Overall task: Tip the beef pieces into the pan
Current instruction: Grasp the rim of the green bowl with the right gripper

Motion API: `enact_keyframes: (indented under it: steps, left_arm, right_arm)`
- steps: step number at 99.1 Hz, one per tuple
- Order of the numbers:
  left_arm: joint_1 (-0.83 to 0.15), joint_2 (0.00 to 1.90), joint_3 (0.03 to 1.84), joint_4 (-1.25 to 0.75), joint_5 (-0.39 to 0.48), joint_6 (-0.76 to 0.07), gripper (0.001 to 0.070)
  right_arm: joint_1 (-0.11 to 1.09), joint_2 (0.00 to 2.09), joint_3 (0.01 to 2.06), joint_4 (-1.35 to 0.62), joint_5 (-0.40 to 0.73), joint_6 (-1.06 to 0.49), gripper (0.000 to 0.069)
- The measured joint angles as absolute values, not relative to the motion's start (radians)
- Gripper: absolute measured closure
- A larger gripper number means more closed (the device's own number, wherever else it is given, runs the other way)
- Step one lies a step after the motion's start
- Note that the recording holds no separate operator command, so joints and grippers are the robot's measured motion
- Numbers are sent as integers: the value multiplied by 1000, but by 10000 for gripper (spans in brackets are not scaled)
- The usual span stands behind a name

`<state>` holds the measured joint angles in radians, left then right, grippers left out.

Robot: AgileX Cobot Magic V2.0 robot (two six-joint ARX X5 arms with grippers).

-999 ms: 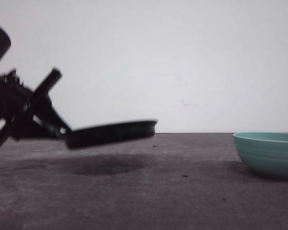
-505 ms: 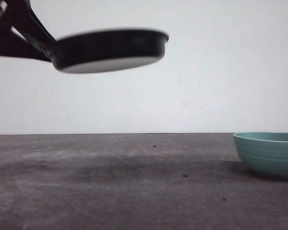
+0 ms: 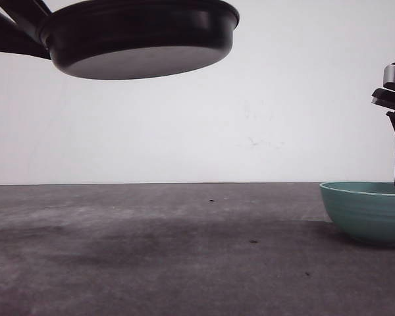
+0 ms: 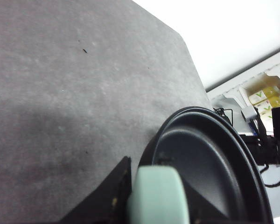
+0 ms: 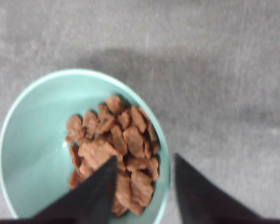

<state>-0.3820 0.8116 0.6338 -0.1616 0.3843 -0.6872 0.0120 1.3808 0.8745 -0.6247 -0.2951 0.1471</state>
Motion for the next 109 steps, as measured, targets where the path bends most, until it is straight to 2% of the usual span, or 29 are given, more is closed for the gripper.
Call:
enact_keyframes:
  steps: [16, 25, 109]
  left_arm:
    - [-392, 812, 634, -162, 384, -672, 657]
    - [-395, 812, 634, -162, 384, -669, 657]
    - [-405, 813, 634, -198, 384, -669, 657]
  right_arm:
    - [7, 1381, 875, -613, -294, 147, 621]
    - [5, 1386, 875, -612, -294, 147, 655]
    - [5, 1487, 875, -590, -324, 147, 674]
